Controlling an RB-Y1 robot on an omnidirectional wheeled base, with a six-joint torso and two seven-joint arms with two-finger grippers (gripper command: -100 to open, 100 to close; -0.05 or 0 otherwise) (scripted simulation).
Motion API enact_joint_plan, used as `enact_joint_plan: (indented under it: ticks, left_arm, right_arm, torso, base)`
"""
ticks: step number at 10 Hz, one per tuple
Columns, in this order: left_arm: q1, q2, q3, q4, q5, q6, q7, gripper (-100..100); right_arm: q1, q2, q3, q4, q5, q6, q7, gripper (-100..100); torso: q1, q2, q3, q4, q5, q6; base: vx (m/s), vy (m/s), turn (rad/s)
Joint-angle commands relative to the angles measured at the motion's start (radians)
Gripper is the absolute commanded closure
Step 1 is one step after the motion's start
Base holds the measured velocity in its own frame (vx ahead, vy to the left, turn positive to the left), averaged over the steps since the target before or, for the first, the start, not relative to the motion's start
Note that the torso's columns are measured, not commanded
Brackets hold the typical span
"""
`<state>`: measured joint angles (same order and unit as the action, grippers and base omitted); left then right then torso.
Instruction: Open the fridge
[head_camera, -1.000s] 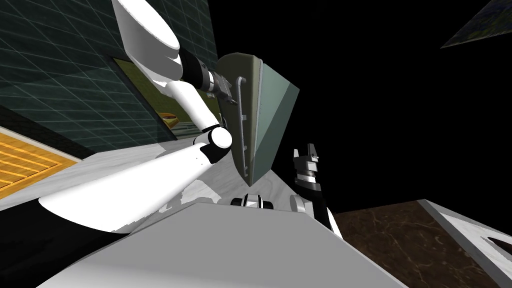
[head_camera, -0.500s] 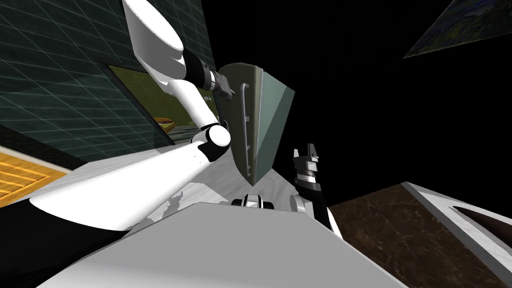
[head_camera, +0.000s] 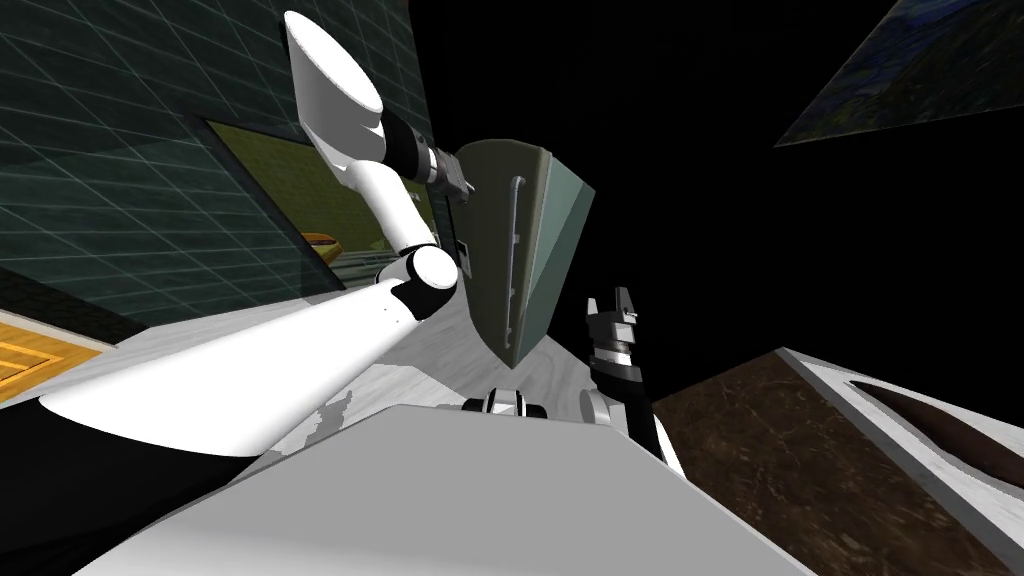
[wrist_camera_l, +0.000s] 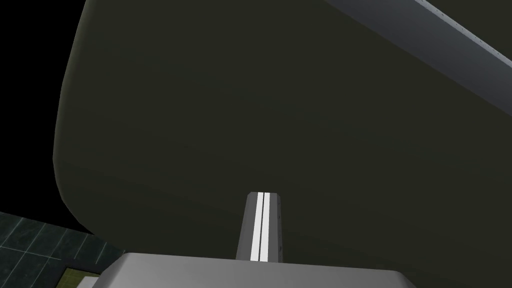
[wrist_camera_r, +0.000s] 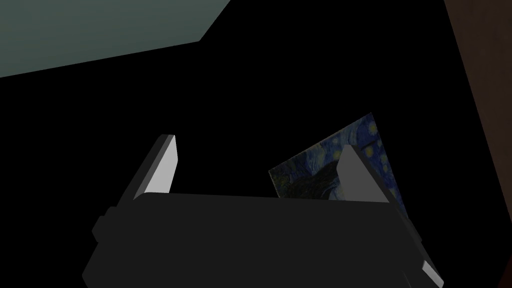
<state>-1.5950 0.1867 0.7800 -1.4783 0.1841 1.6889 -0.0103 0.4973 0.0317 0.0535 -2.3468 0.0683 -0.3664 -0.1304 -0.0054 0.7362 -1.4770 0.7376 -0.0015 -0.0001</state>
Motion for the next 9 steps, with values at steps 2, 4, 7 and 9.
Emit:
enact_joint_plan:
  ticks: [2, 4, 7, 9]
  left_arm:
    - [-0.012, 0.02, 0.003, 0.085, 0.018, -0.044, -0.015, 100]
    - [-0.024, 0.038, 0.006, 0.151, 0.035, -0.088, -0.029, 100]
    - [-0.036, 0.057, 0.009, 0.232, 0.052, -0.131, -0.043, 100]
    - [-0.047, 0.076, 0.011, 0.306, 0.07, -0.175, -0.057, 100]
  right_arm:
    - [0.0, 0.0, 0.0, 0.0, 0.0, 0.0, 0.0, 0]
    - [0.0, 0.0, 0.0, 0.0, 0.0, 0.0, 0.0, 0]
    - [0.0, 0.0, 0.0, 0.0, 0.0, 0.0, 0.0, 0]
    - [0.0, 0.0, 0.0, 0.0, 0.0, 0.0, 0.0, 0]
  torso:
    - [0.009, 0.005, 0.003, 0.002, 0.003, 0.0]
    - [0.007, 0.0, -0.001, 0.0, 0.001, 0.001]
    - [0.006, 0.007, 0.004, 0.002, 0.002, 0.0]
    - [0.005, 0.001, 0.0, 0.0, 0.001, 0.001]
  base:
    - [-0.102, 0.148, -0.061]
    - [-0.078, 0.192, -0.113]
    - [-0.151, 0.181, -0.086]
    - [-0.127, 0.194, -0.132]
